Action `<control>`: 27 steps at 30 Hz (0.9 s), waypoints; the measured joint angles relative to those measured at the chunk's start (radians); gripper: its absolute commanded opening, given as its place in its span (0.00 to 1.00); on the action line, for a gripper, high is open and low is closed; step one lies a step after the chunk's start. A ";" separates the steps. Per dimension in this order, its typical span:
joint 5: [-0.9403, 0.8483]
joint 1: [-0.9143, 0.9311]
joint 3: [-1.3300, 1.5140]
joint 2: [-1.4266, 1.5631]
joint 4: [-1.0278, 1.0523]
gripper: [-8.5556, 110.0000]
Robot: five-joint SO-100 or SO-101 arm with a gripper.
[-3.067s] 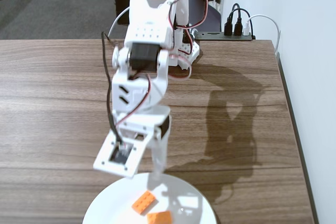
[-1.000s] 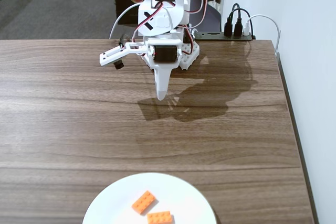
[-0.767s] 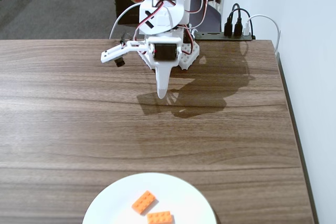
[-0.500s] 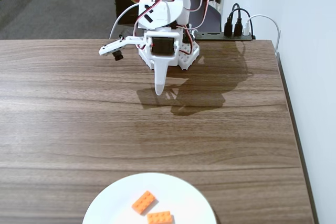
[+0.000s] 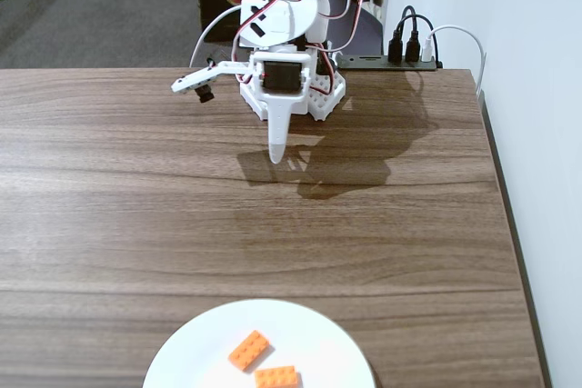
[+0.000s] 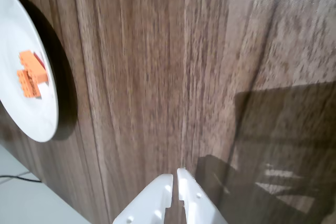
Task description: Grasp a lego block and put it on the plate.
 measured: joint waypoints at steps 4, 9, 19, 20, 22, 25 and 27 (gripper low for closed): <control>0.021 -0.051 0.000 0.000 0.000 0.08; 0.058 -0.057 0.000 0.000 0.000 0.08; 0.060 -0.049 0.000 0.000 0.000 0.08; 0.060 -0.049 0.000 0.000 0.000 0.08; 0.060 -0.049 0.000 0.000 0.000 0.08; 0.060 -0.049 0.000 0.000 0.000 0.08; 0.060 -0.049 0.000 0.000 0.000 0.08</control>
